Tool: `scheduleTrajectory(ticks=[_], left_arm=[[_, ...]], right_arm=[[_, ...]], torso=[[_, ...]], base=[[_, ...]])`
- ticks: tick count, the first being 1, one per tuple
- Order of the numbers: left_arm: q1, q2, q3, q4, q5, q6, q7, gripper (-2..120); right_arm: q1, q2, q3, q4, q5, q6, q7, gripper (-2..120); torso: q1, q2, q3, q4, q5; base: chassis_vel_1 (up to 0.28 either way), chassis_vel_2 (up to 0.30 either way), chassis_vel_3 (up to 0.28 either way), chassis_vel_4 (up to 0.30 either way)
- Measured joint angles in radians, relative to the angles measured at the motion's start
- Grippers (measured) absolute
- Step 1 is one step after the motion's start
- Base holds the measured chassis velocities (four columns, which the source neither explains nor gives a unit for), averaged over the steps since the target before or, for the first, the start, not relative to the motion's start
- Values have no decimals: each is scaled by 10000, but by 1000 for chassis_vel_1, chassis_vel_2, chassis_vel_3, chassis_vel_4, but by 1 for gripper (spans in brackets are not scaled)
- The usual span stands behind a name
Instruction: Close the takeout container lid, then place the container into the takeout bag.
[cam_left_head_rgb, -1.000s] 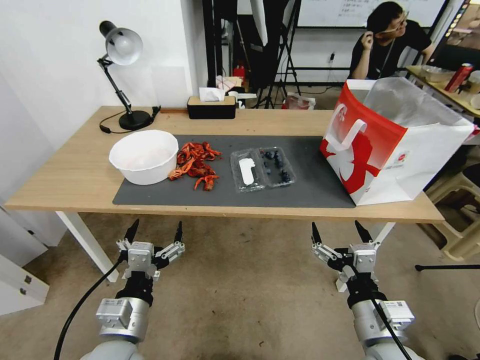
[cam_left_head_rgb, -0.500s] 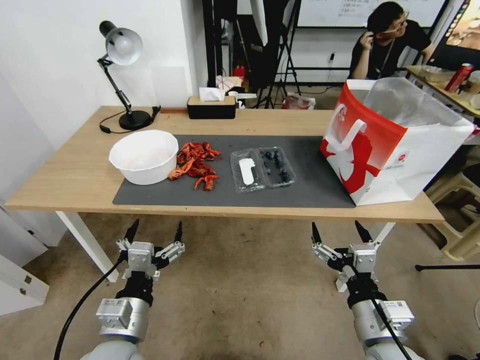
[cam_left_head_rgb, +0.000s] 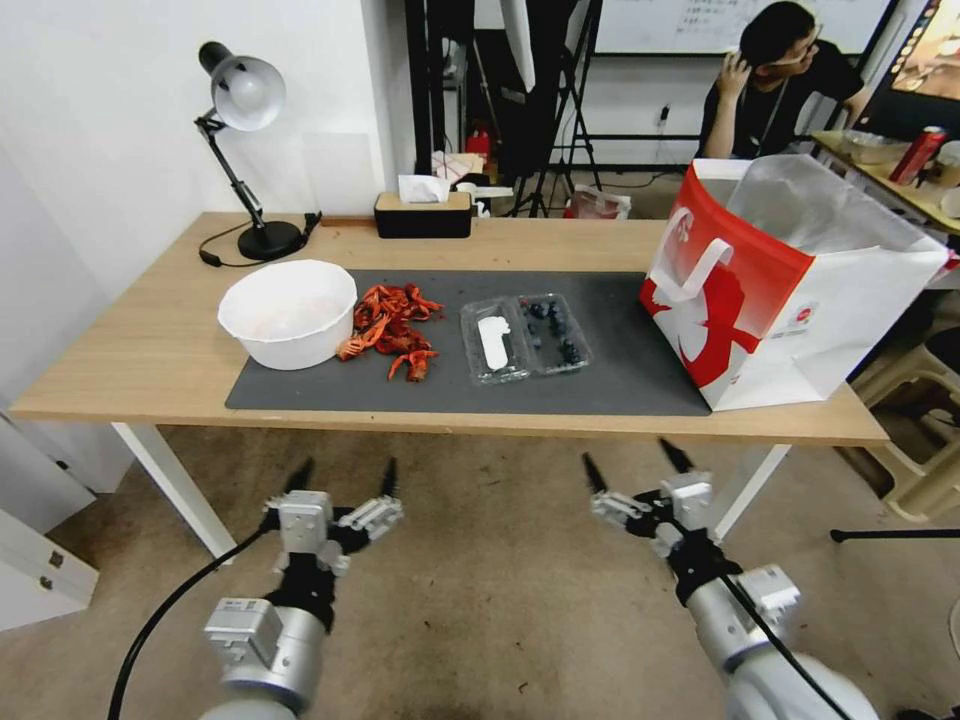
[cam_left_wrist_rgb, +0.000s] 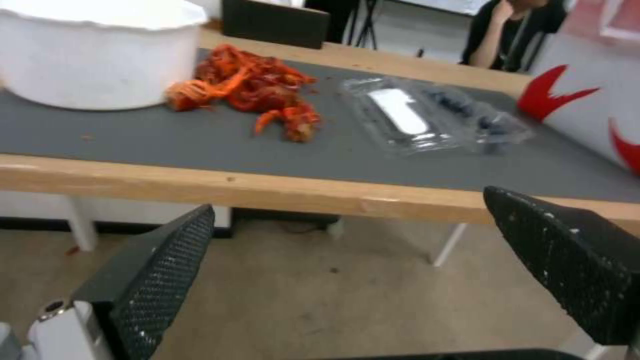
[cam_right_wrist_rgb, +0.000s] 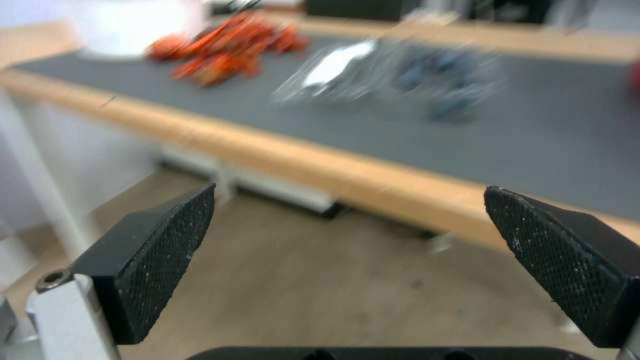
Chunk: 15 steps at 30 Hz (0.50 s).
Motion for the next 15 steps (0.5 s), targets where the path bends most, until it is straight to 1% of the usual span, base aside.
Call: scheduleTrajectory(ticks=[2, 15], left_arm=[[-48, 0, 35, 69, -29, 14, 42, 100], [-113, -2, 111, 288, -6, -188, 71, 100]], right_arm=[[69, -117, -98, -21, 272, -277, -66, 100], [81, 40, -133, -43, 168, -299, -35, 100]], torso=[[3, -1, 1, -5, 8], [2, 0, 0, -5, 6]], base=[[0, 0, 0, 0], [0, 0, 0, 0]])
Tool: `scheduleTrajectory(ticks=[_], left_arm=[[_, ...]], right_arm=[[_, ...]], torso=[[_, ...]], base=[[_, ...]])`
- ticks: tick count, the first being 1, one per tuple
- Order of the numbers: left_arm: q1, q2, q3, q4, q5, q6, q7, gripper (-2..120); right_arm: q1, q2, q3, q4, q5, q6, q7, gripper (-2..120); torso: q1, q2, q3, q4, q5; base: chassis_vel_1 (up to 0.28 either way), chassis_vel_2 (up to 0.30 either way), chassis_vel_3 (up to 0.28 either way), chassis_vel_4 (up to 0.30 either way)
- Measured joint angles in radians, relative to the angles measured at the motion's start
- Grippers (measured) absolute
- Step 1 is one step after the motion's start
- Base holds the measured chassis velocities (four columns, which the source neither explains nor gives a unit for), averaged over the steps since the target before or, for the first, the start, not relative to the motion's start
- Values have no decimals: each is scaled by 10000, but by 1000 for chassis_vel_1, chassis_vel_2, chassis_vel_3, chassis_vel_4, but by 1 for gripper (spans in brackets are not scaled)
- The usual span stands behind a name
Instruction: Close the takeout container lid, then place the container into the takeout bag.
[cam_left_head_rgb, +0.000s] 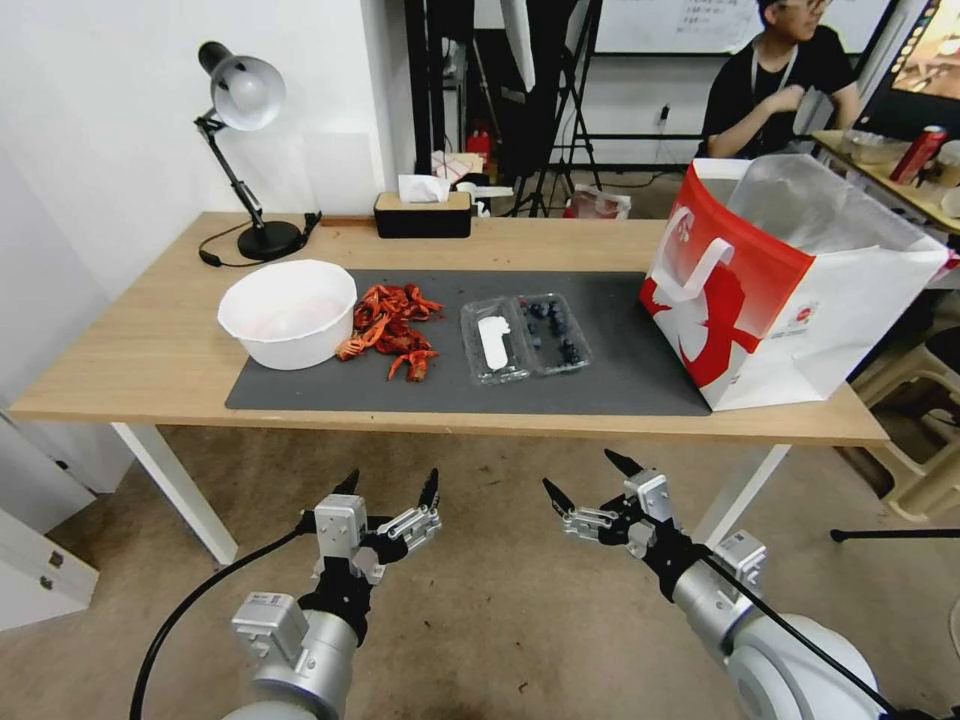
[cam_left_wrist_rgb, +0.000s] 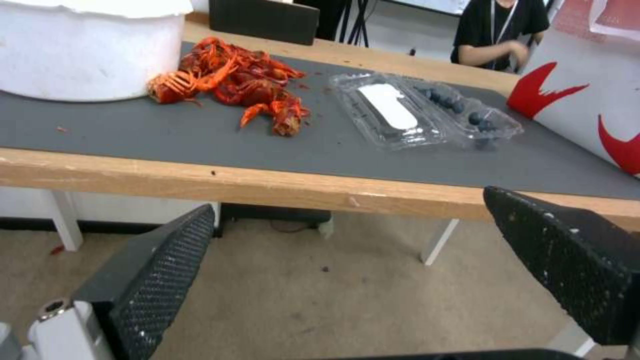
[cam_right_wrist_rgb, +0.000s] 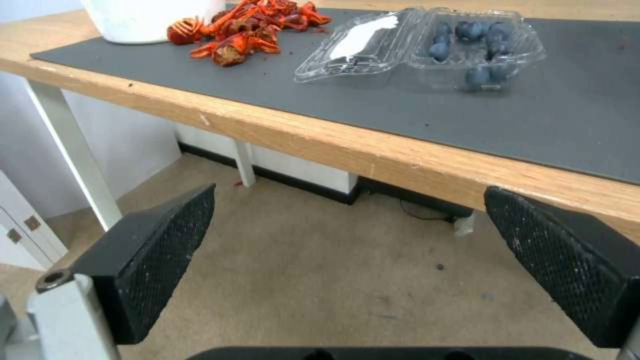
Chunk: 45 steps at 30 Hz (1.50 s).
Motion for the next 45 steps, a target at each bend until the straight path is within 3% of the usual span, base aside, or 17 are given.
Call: scheduleTrajectory(ticks=[14, 18, 30, 37, 41, 45], left_arm=[[-69, 0, -105, 46, -21, -182, 30, 100], [-83, 0, -180, 48, -66, -215, 69, 100], [-213, -26, -189, 330, -121, -374, 134, 100], [-397, -15, 1, 619, -155, -274, 152, 100], [-462, -12, 51, 700, -190, -264, 155, 100], [-526, -9, 94, 769, -202, -256, 160, 100]], right_arm=[[57, 46, 39, -34, 142, 81, 51, 100], [189, 33, 19, 22, 899, -83, 235, 100], [1692, 24, 248, 235, 7290, -1347, 2229, 100], [2322, 225, 250, 68, 9332, -1294, 3281, 100], [2651, 233, 200, -53, 9524, -1260, 3640, 100], [3443, 198, 124, -179, 10394, -1329, 4906, 100]], torso=[[-1, 0, -1, 0, 0], [-2, 0, -1, 0, 0], [-2, 0, -1, 1, 0], [-1, 0, 0, 1, 0], [-2, 0, -1, -1, 1], [-2, 0, 0, 2, 0]], base=[[0, 0, 0, 0], [0, 0, 0, 0], [0, 0, 0, 0], [0, 0, 0, 0], [0, 0, 0, 0], [0, 0, 0, 0]])
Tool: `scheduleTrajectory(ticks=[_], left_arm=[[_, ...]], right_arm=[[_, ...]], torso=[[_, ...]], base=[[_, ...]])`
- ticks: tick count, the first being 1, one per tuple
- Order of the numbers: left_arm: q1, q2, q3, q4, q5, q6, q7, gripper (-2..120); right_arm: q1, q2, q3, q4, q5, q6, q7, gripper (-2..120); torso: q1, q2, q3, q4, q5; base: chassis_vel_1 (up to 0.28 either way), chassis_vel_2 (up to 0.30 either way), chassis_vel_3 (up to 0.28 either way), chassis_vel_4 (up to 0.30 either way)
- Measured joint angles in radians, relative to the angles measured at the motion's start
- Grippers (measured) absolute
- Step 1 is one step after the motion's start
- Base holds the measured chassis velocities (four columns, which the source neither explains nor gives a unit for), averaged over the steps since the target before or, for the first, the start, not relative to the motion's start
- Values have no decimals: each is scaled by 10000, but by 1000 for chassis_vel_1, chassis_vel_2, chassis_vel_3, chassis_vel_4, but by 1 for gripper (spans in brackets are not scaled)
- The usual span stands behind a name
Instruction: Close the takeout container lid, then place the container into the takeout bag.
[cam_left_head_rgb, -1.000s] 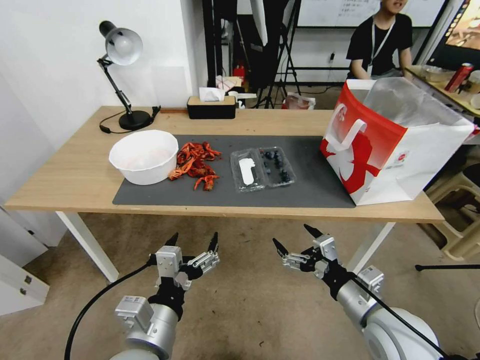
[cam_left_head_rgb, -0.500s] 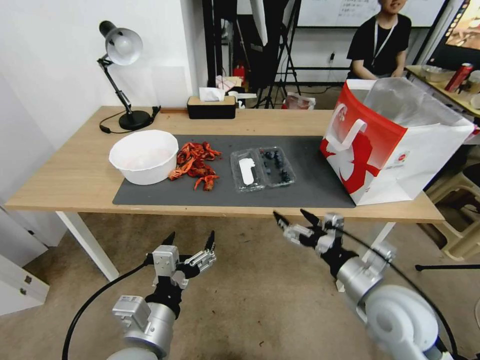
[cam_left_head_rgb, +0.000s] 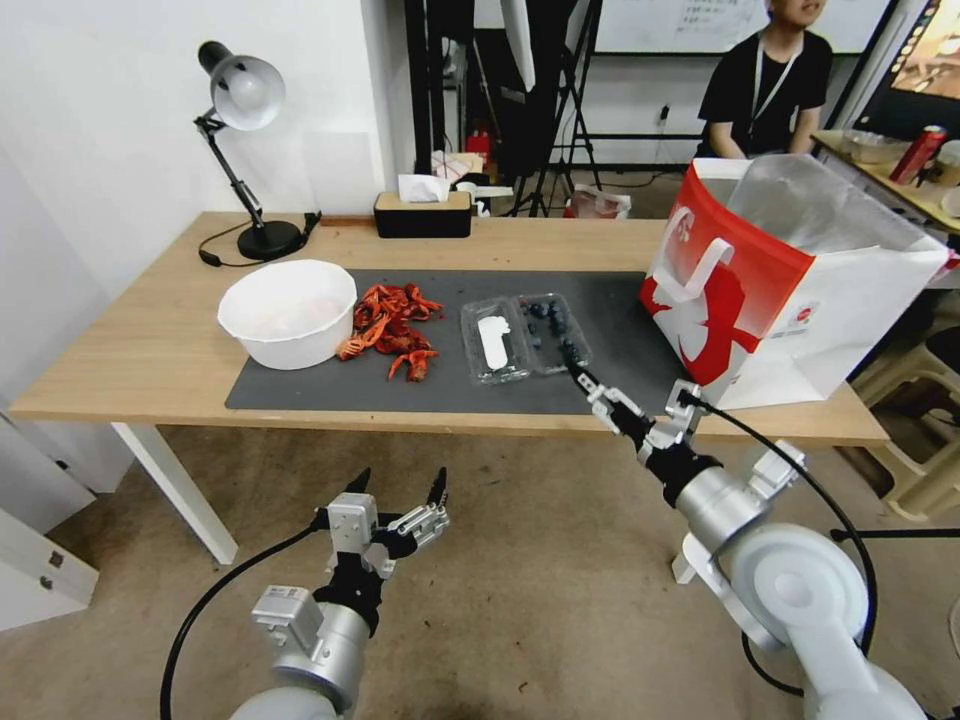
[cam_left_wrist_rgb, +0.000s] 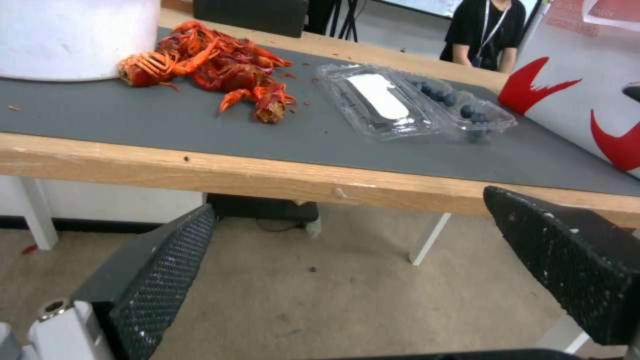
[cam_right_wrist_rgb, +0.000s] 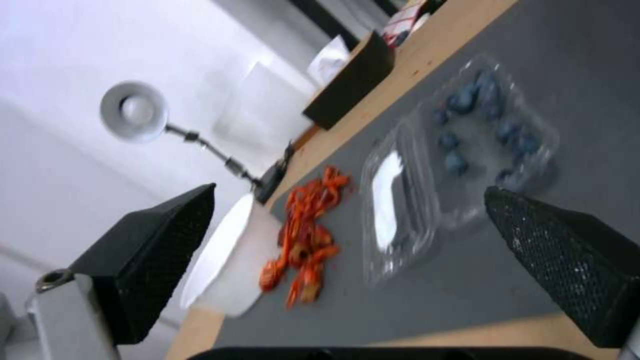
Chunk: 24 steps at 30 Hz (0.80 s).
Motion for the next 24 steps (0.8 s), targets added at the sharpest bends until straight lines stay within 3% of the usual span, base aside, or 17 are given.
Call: scheduleTrajectory(ticks=[9, 13, 17, 24], left_arm=[[7, 5, 89, 57, -6, 3, 15, 100], [67, 6, 77, -53, -8, -21, 16, 100], [122, 6, 77, -69, -7, -52, 16, 100], [217, 7, 75, -69, 6, -185, 16, 100]], right_arm=[[1699, -486, -297, -807, -1111, -154, 878, 100], [2802, -751, -1385, -1671, -2914, -193, 993, 100], [3208, -799, -1822, -1983, -3596, -358, 1091, 100], [4108, -855, -2531, -2426, -5465, -1622, 1628, 100]], torso=[[1, 0, 0, -2, 0], [0, 0, 1, -2, 1], [1, 0, 1, 0, 0], [1, -1, 1, -2, 1]], base=[[0, 0, 0, 0], [0, 0, 0, 0], [0, 0, 0, 0], [0, 0, 0, 0]])
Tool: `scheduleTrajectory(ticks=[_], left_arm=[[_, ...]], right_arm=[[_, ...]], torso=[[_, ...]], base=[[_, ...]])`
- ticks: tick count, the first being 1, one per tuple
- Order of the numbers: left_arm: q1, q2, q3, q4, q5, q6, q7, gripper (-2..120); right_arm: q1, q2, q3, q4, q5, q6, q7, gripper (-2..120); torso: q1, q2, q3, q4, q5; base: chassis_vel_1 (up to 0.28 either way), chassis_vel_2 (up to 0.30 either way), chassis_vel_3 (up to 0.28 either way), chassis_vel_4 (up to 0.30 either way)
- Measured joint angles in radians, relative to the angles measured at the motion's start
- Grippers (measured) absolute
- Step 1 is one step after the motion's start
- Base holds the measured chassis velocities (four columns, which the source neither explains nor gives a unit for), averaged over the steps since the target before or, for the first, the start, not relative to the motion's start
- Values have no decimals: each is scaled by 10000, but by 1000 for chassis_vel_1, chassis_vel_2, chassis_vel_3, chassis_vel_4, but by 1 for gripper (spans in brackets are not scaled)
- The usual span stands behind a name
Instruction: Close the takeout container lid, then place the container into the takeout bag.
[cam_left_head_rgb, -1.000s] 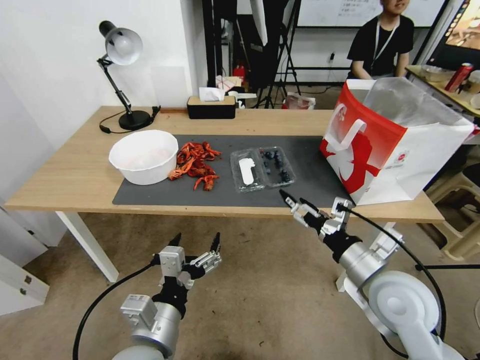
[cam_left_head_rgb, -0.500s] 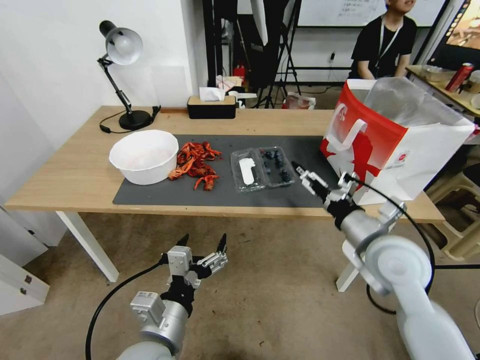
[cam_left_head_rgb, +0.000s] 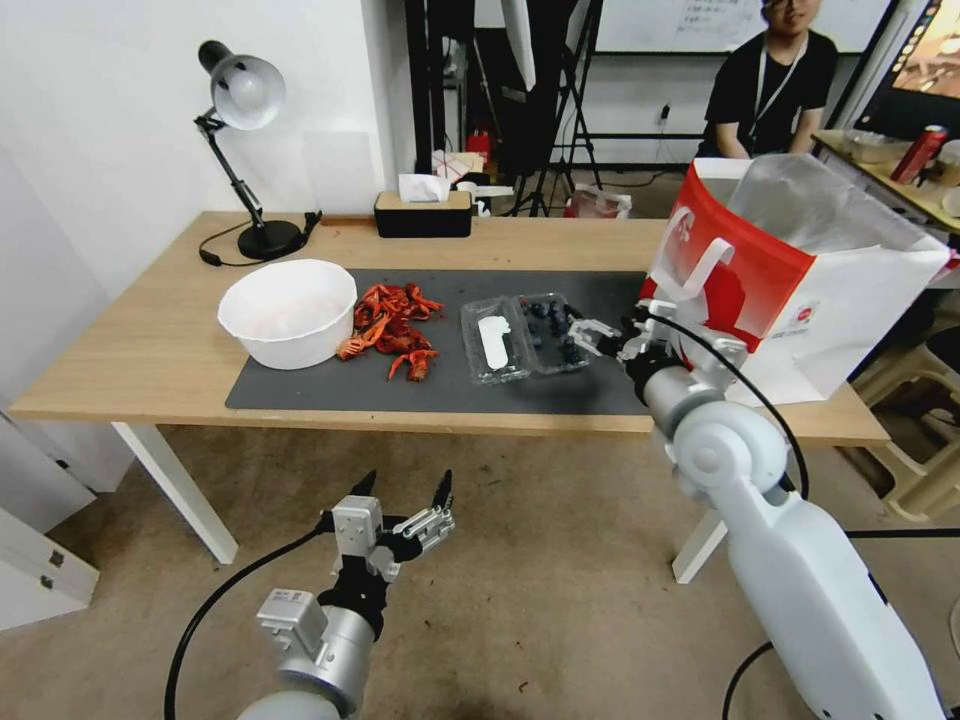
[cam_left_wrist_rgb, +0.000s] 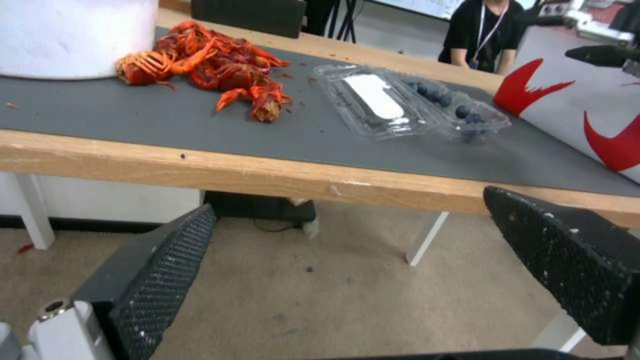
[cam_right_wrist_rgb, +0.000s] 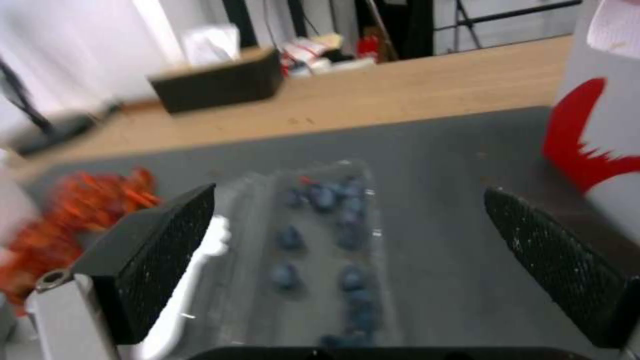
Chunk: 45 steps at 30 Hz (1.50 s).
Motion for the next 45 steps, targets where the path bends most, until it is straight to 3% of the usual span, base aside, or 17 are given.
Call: scheduleTrajectory(ticks=[5, 12, 21, 45], left_arm=[[2, 0, 58, 47, 35, -3, 0, 100], [-41, 1, 149, 174, 54, -4, -1, 100], [-87, 1, 318, 319, 193, 1, -16, 100], [39, 1, 411, 299, 328, -179, -66, 100]], right_arm=[[613, -189, -287, -283, -954, -954, 75, 100], [1200, -521, -622, -740, -1179, -1629, -251, 100], [1672, -1054, -1196, -1731, -1243, -1676, -1679, 100], [2383, -1422, -2060, -2756, -1563, -1643, -2906, 100]], torso=[[0, 0, -1, 0, -1], [-1, 1, -1, 0, -1], [0, 0, -1, -1, 0], [0, 1, -1, 0, -1]], base=[[0, 0, 0, 0], [0, 0, 0, 0], [0, 0, 0, 0], [0, 0, 0, 0]])
